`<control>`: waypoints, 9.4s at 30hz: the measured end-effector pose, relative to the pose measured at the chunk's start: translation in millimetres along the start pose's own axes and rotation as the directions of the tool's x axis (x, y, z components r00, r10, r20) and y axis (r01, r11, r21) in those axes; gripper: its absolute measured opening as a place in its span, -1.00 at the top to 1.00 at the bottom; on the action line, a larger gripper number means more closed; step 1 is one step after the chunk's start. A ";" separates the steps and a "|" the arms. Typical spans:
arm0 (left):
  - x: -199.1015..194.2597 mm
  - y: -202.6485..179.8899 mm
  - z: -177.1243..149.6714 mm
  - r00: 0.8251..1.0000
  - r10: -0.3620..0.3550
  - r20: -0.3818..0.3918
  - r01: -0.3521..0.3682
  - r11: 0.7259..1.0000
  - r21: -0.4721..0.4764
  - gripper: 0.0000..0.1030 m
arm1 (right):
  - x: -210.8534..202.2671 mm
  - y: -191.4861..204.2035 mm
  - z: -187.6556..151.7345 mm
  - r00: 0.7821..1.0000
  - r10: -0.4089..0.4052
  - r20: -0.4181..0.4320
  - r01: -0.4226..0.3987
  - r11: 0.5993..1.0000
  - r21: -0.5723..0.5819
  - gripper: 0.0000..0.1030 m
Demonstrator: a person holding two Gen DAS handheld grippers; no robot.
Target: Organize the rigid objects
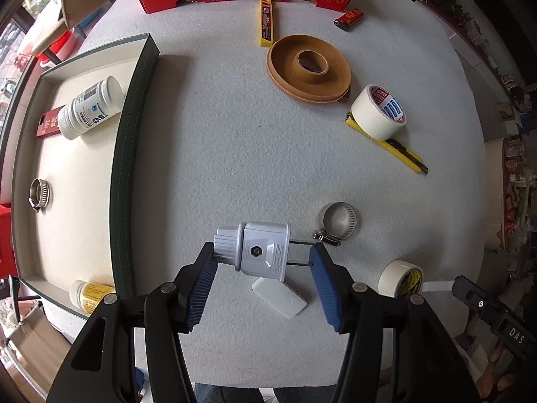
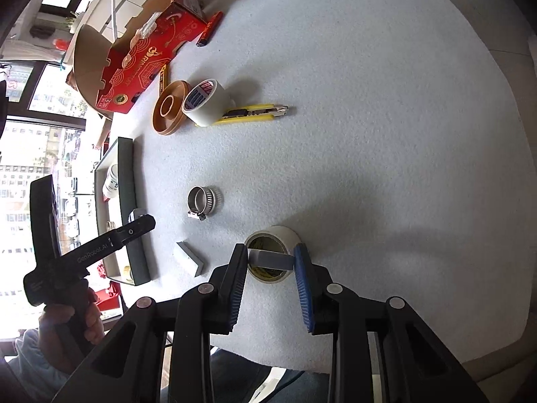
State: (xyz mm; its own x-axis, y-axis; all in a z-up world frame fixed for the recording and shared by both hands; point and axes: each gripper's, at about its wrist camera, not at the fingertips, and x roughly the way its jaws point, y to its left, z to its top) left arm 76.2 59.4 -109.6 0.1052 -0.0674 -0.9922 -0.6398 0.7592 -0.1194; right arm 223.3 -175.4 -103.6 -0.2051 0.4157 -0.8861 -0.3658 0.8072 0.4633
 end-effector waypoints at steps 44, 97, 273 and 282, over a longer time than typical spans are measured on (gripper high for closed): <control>-58.5 -12.4 -7.7 0.997 -0.037 0.074 0.030 0.995 0.099 -0.17 | -10.6 -47.7 17.7 0.982 -0.187 -0.014 0.185 0.952 0.242 0.01; -81.6 256.3 -22.3 0.973 0.080 0.218 -0.048 0.988 -0.150 -0.17 | 120.0 358.0 -60.6 0.989 -0.145 -0.011 0.123 0.878 -0.462 0.01; 55.4 -39.1 22.8 0.995 0.092 0.027 -0.096 0.947 0.306 -1.00 | 114.0 51.4 -1.4 0.893 -0.447 -0.051 0.444 0.894 -0.057 -1.00; 59.9 -58.4 -1.1 0.995 0.103 -0.005 -0.095 0.933 0.348 -0.99 | 123.9 45.6 -3.8 0.888 -0.454 -0.080 0.448 0.890 -0.082 -0.99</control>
State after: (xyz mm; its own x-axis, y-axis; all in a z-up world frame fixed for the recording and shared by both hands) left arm 119.0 10.3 -162.1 0.0351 0.0077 -0.9994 -0.3421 0.9397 -0.0048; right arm 177.7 -88.7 -192.2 -0.0884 -0.0306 -0.9956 -0.4921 0.8703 0.0170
